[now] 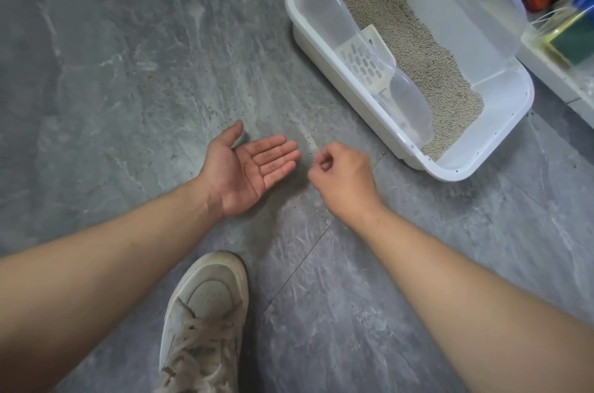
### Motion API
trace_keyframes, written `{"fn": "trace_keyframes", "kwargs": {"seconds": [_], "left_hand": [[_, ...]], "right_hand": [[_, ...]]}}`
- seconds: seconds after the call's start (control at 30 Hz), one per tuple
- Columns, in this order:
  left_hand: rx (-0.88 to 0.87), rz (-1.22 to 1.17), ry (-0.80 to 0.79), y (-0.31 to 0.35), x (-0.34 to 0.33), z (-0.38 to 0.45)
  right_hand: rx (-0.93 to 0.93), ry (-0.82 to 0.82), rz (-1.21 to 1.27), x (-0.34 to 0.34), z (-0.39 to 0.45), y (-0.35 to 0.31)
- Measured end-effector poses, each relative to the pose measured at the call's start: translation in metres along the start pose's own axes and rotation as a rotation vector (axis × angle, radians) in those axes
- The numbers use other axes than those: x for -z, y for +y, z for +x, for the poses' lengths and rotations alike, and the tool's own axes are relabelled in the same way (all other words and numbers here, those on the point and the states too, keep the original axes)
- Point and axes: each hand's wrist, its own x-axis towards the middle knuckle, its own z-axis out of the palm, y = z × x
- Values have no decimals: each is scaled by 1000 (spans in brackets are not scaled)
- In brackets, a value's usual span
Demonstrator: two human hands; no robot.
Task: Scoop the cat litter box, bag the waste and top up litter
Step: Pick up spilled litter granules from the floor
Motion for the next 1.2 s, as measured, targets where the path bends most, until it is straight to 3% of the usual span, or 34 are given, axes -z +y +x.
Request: {"fn": "trace_keyframes", "kwargs": {"seconds": [0.1,0.23,0.33,0.47,0.57,0.67,0.77,0.93,1.2], "left_hand": [[26,22,-24,-1,-2,-1],[52,26,-50,-3,-4,-3],[29,-14,-41,0,-3,-2],[-15,-33,23,3,2,-2],[-46,-40,60,6,6,-2],[-59,-46,76,7,8,-3],[-59,-46,82,8,9,-3],[-46,-56,84,8,10,-3],[-32,-64,60,8,9,-3]], "right_hand": [[48,-56,281,-6,-22,-44],[142,-110,272,-17,-26,-58],[114,-2,330,-2,-13,-39],[-9,177,139,18,7,2],[-43,13,-77,11,17,26],[43,-113,-218,0,19,33],[109,-109,-279,-6,19,31],[47,8,-200,-5,20,24],[141,-153,-315,-2,33,25]]}}
